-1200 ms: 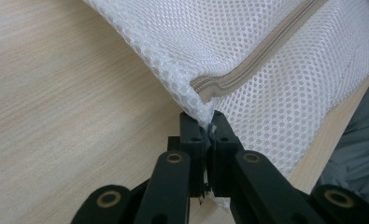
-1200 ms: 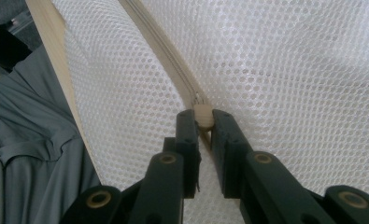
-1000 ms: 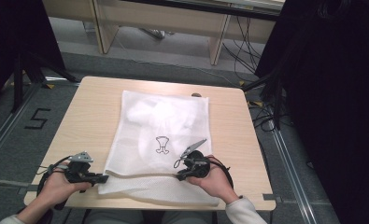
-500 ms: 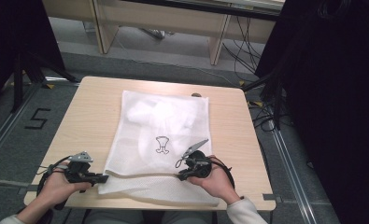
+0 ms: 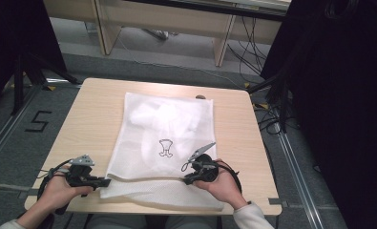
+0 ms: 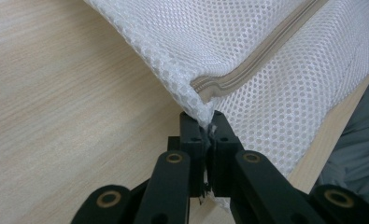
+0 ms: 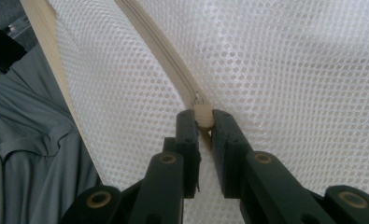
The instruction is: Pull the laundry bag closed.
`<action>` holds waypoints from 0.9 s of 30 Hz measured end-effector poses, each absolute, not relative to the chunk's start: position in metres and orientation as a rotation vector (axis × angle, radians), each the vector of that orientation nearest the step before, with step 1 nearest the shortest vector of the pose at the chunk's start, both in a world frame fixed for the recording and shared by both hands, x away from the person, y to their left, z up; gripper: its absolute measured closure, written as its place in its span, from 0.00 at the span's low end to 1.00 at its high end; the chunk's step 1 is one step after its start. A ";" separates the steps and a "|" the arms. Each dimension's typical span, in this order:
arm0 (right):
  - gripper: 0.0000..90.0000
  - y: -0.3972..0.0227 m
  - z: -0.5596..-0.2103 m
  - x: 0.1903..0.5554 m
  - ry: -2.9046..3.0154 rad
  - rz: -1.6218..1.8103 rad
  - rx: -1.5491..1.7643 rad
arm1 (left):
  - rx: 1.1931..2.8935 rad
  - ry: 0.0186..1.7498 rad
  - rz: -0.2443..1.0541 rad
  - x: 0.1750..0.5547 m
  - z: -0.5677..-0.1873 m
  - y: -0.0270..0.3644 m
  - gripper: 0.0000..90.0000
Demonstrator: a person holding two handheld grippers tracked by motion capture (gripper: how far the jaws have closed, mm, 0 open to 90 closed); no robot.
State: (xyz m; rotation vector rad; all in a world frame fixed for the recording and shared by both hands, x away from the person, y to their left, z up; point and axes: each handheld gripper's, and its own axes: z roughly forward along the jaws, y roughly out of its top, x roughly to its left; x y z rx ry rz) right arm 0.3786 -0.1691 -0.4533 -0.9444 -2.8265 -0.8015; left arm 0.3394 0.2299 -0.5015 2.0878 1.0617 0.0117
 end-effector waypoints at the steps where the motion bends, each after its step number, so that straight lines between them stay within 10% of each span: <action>1: 0.91 -0.169 -0.454 0.379 -2.827 -0.806 -0.941 | 2.071 1.068 0.022 0.339 -0.502 0.229 0.96; 27: 0.91 -0.184 -0.452 0.378 -2.830 -0.820 -0.964 | 2.086 1.063 0.015 0.340 -0.501 0.231 0.96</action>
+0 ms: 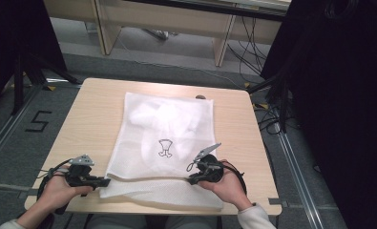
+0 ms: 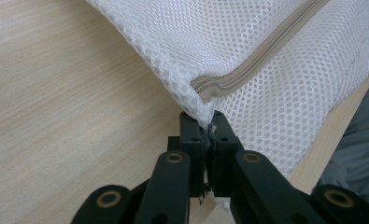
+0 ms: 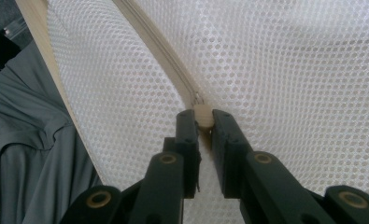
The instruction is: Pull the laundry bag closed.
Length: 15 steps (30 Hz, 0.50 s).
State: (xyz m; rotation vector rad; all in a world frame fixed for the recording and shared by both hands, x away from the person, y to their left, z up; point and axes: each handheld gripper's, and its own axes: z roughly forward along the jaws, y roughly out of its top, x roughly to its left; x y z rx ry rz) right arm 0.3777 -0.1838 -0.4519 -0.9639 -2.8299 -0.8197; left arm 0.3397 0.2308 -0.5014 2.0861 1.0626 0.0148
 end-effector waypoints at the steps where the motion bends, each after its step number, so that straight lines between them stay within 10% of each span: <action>1: 0.91 -0.185 -0.452 0.378 -2.832 -0.832 -0.945 | 2.074 1.064 0.026 0.339 -0.502 0.230 0.96; 15: 0.91 -0.195 -0.451 0.377 -2.830 -0.813 -0.983 | 2.070 1.065 0.026 0.340 -0.502 0.230 0.96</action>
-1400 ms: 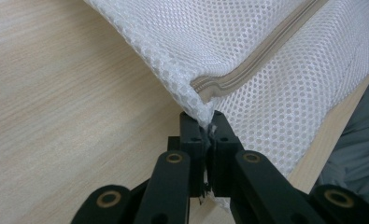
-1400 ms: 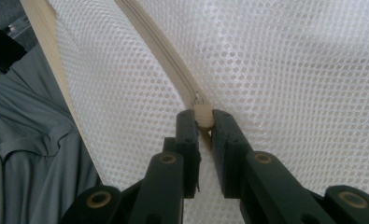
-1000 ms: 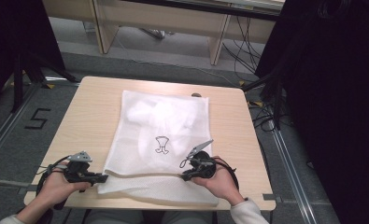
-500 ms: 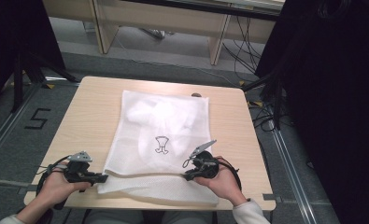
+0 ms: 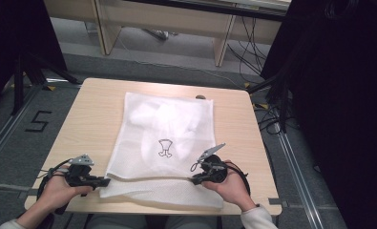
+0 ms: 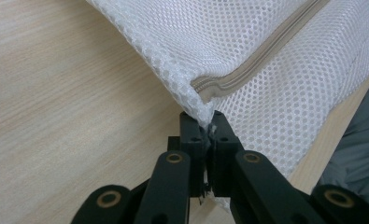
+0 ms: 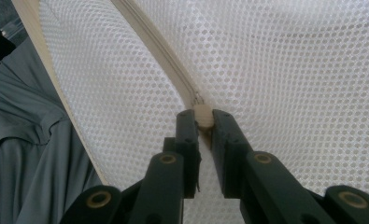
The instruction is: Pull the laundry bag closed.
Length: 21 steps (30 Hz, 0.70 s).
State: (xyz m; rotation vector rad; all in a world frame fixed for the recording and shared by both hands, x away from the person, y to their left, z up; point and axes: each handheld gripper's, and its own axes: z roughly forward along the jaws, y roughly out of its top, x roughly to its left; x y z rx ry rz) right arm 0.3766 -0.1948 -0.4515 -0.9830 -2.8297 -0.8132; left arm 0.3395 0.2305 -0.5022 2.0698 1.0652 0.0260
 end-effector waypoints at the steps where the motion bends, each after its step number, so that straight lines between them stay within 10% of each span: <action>1: 0.91 -0.196 -0.452 0.376 -2.830 -0.812 -0.987 | 2.072 1.072 0.029 0.339 -0.502 0.230 0.96; 21: 0.91 -0.209 -0.450 0.373 -2.823 -0.806 -1.036 | 2.076 1.073 0.025 0.339 -0.501 0.231 0.96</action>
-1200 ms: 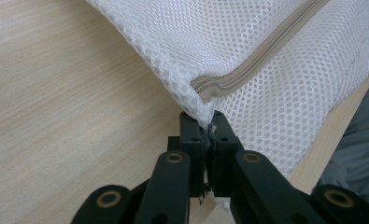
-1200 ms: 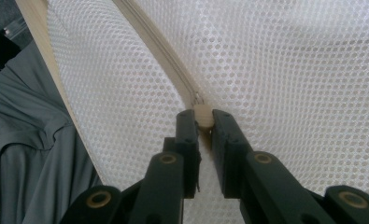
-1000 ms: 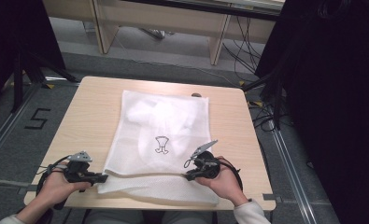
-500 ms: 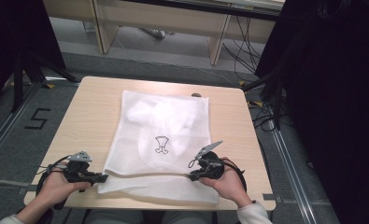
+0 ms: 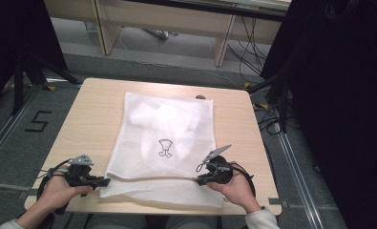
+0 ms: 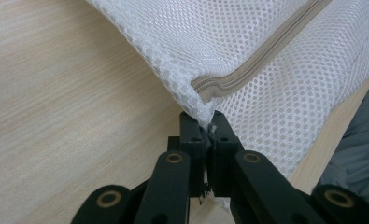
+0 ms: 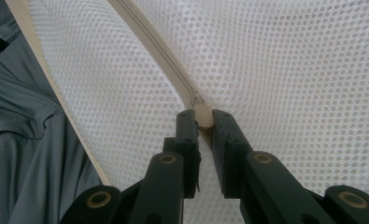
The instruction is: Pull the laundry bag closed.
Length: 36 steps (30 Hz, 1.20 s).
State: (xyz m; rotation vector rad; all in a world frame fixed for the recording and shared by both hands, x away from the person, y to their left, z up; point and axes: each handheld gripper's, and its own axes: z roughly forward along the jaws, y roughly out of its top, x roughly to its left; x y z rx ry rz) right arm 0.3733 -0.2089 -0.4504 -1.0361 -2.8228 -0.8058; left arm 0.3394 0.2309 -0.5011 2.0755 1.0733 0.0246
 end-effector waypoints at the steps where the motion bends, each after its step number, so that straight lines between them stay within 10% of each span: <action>1: 0.91 -0.209 -0.450 0.373 -2.817 -0.795 -1.054 | 2.081 1.067 0.015 0.340 -0.501 0.231 0.96; 36: 0.91 -0.234 -0.452 0.369 -2.824 -0.767 -1.097 | 2.075 1.071 0.013 0.340 -0.501 0.231 0.96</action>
